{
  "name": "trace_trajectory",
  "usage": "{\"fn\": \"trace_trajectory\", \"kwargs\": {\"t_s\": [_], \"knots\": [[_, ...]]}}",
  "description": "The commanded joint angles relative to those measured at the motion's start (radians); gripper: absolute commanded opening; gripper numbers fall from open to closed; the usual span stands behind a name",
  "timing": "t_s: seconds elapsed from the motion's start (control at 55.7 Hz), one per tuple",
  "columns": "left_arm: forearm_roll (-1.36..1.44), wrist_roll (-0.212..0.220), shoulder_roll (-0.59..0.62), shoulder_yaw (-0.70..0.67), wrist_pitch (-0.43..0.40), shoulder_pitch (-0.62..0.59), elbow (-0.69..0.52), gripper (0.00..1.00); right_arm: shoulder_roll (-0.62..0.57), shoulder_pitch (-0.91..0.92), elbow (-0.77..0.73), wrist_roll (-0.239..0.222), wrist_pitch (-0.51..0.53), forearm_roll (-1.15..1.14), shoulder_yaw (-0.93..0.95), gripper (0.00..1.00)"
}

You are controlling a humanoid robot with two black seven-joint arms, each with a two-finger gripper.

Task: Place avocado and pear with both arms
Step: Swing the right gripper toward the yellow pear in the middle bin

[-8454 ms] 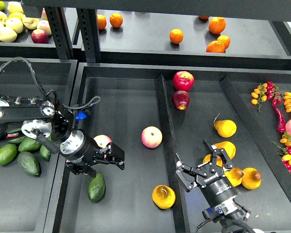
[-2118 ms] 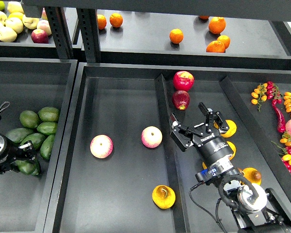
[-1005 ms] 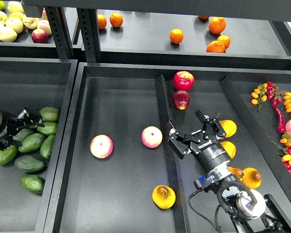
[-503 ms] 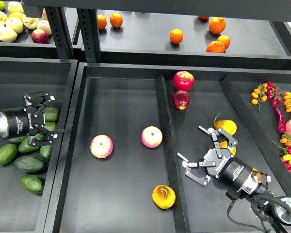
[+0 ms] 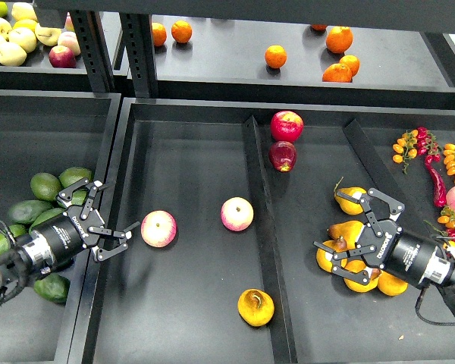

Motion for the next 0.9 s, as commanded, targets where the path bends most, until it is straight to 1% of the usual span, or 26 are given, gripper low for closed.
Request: {"fn": "trace_trajectory", "kwargs": {"t_s": [0.0, 0.179, 0.287, 0.395, 0.521, 0.736, 0.879], "knots": [[-0.051, 0.0, -0.082, -0.053, 0.0, 0.038, -0.001, 0.99, -0.053, 0.049, -0.008, 0.0, 0.0, -0.081, -0.086, 1.0], [-0.098, 0.0, -0.094, -0.161, 0.0, 0.064, -0.001, 0.99, -0.052, 0.153, -0.057, 0.0, 0.0, -0.179, -0.212, 1.0], [-0.132, 0.0, -0.094, -0.192, 0.0, 0.081, -0.012, 0.99, -0.024, 0.225, -0.092, 0.0, 0.0, -0.222, -0.302, 1.0], [-0.177, 0.0, -0.094, -0.193, 0.0, 0.095, -0.024, 0.99, 0.037, 0.276, -0.155, 0.0, 0.0, -0.238, -0.382, 1.0], [-0.198, 0.0, -0.094, -0.195, 0.0, 0.12, -0.067, 0.99, 0.141, 0.313, -0.266, 0.0, 0.0, -0.239, -0.442, 1.0], [-0.2, 0.0, -0.094, -0.221, 0.0, 0.155, -0.153, 0.99, 0.27, 0.325, -0.396, 0.0, 0.0, -0.247, -0.519, 1.0], [-0.2, 0.0, -0.094, -0.222, 0.0, 0.161, -0.162, 0.99, 0.346, 0.327, -0.487, 0.0, 0.0, -0.258, -0.549, 1.0]]}}
